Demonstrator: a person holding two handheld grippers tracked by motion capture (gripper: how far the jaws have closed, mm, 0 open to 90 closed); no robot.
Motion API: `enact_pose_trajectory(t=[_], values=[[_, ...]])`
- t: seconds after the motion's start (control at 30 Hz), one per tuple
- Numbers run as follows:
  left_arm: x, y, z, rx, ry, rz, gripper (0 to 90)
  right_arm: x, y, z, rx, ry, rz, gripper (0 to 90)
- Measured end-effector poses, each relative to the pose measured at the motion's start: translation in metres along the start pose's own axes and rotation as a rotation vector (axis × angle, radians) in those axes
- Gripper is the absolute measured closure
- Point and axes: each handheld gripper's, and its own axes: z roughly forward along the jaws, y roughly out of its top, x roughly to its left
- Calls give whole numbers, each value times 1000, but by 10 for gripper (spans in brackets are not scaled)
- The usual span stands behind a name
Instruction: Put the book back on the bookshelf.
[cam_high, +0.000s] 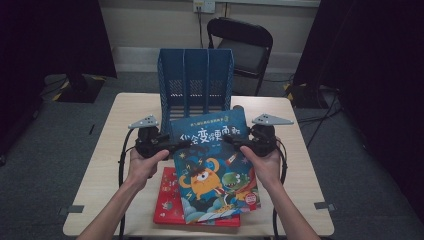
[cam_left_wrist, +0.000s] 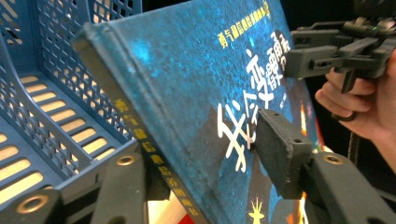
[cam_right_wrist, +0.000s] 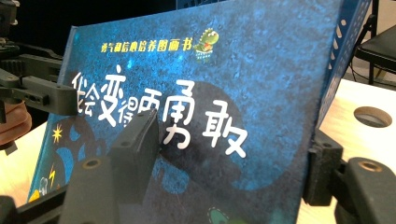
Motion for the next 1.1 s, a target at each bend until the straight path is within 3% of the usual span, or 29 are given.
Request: enact_pose_trajectory(t=[0.13, 0.37, 0.5, 0.57, 0.7, 0.97, 1.1], values=[[2, 3, -4, -16, -6, -2, 536, 2, 3, 2, -15, 1, -5, 326], [-3, 19, -13, -33, 17, 47, 550, 7, 12, 1, -60, 2, -14, 330], [-7, 29, -18, -77, 23, 54, 587, 10, 20, -1, -90, -6, -28, 334], [-13, 38, -21, -71, 40, 77, 595, 10, 26, -4, -93, -9, -26, 341], [-24, 49, -28, -112, 24, 140, 653, 11, 34, -14, -127, -9, -45, 359], [-40, 37, -34, -177, -23, 185, 688, 18, 23, -30, -166, -3, -112, 357], [-47, 31, -36, -198, -43, 203, 689, 21, 18, -37, -171, 4, -118, 360]])
